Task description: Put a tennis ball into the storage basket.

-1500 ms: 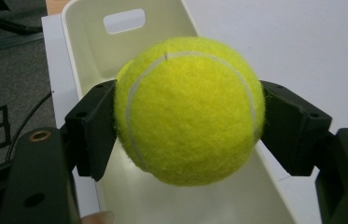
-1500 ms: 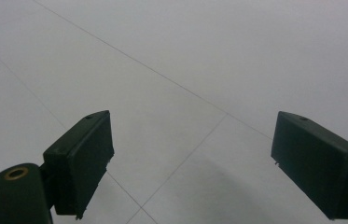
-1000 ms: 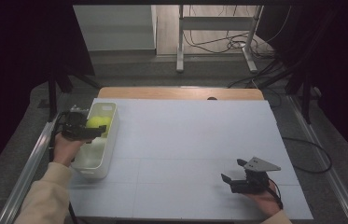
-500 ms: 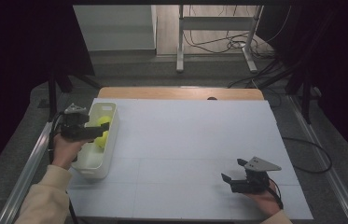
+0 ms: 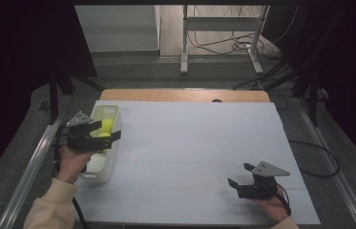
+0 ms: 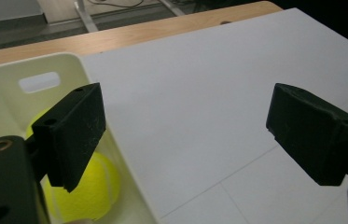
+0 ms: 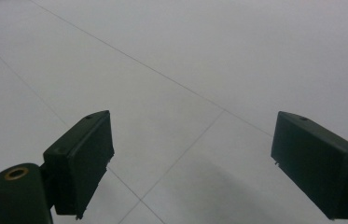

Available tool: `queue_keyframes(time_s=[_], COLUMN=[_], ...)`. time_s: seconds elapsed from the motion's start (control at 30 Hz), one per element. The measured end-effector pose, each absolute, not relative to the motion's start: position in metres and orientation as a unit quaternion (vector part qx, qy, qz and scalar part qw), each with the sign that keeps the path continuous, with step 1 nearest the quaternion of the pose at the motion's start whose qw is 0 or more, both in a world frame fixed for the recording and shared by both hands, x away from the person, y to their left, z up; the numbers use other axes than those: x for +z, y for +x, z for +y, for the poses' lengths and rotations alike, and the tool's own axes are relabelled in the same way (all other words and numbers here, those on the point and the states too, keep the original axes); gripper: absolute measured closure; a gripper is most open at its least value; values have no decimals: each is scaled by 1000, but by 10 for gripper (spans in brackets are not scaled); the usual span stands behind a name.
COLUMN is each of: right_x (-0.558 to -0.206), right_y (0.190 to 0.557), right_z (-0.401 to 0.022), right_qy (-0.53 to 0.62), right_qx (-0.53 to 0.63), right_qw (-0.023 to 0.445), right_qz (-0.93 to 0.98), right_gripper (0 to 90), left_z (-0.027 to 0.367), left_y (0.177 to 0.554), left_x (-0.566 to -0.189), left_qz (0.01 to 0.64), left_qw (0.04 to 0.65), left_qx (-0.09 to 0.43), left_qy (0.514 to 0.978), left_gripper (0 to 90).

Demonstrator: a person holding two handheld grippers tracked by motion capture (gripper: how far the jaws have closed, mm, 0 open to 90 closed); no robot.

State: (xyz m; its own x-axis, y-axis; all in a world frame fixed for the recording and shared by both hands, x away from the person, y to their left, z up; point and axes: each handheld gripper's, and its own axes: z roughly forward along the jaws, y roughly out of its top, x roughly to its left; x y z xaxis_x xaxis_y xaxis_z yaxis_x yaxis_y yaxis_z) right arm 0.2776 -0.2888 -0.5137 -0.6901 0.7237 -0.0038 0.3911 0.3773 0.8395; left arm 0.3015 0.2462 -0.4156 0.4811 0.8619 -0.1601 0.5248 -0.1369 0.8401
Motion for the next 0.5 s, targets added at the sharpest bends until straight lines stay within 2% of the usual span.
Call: queue_keyframes(time_s=[0.5], right_x=[-513], right_y=[273], right_z=[-290], right_qy=[344], right_qx=[441], right_qw=[192], right_qz=[806], right_gripper=[132], left_z=[216], left_y=[274], left_x=[-422], left_qz=[421], left_qw=[482], left_qx=[177], left_qy=[748], left_gripper=[132])
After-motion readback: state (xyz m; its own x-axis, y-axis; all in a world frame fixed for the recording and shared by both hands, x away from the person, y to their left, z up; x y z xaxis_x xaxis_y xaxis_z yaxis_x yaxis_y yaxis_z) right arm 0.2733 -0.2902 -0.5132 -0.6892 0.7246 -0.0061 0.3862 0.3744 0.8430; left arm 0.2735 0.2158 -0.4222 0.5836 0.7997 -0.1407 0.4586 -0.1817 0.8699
